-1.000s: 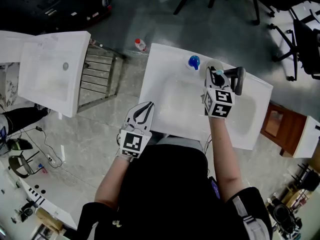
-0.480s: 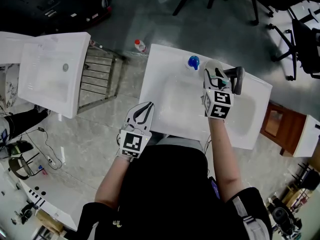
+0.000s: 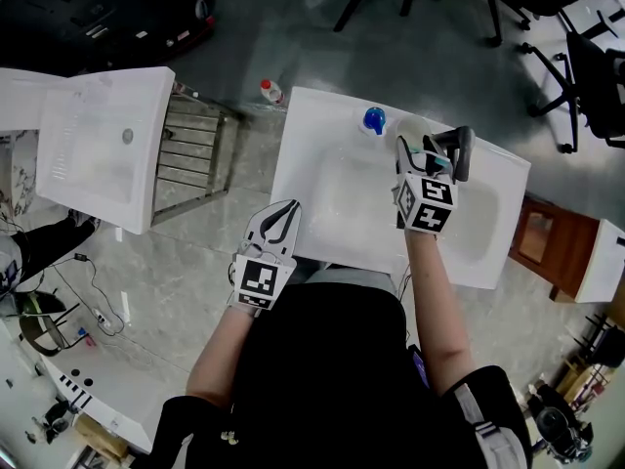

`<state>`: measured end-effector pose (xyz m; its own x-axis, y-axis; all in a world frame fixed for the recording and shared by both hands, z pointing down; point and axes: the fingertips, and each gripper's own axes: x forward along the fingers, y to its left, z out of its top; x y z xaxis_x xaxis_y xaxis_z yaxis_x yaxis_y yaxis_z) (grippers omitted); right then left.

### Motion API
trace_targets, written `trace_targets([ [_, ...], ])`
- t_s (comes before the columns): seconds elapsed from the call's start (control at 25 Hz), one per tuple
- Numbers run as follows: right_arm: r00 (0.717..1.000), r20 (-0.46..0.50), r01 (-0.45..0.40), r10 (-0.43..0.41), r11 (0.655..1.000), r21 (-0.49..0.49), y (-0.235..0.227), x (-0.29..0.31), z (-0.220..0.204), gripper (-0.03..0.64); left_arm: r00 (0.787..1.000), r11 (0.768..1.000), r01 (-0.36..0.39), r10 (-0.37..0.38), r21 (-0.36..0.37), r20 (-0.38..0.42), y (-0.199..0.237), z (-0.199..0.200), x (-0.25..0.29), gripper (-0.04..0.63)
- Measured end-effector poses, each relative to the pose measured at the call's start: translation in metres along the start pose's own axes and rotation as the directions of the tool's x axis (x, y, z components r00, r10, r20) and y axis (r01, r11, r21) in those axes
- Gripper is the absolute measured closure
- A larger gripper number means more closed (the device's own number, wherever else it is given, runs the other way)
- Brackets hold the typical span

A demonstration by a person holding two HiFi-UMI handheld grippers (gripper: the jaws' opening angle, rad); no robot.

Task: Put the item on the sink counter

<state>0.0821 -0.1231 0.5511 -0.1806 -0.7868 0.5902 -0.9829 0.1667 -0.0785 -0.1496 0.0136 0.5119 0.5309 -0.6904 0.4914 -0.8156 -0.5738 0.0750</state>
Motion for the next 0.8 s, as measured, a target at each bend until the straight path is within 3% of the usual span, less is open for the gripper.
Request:
trace_targets([
  [0.44,1.0,0.01,0.028,-0.027,0.992,-0.125,0.008,-0.01,0.004,0.388,1.0,1.0,-0.002,0.002,0.006,0.012,-0.002,0.004,-0.002,0.563],
  [0.8,0.998,0.049,0.049,-0.049,0.999,-0.004,0.004,-0.02,0.0,0.379,1.0,1.0,0.007,-0.007,0.015,0.016,-0.006,0.006,-0.002,0.563],
])
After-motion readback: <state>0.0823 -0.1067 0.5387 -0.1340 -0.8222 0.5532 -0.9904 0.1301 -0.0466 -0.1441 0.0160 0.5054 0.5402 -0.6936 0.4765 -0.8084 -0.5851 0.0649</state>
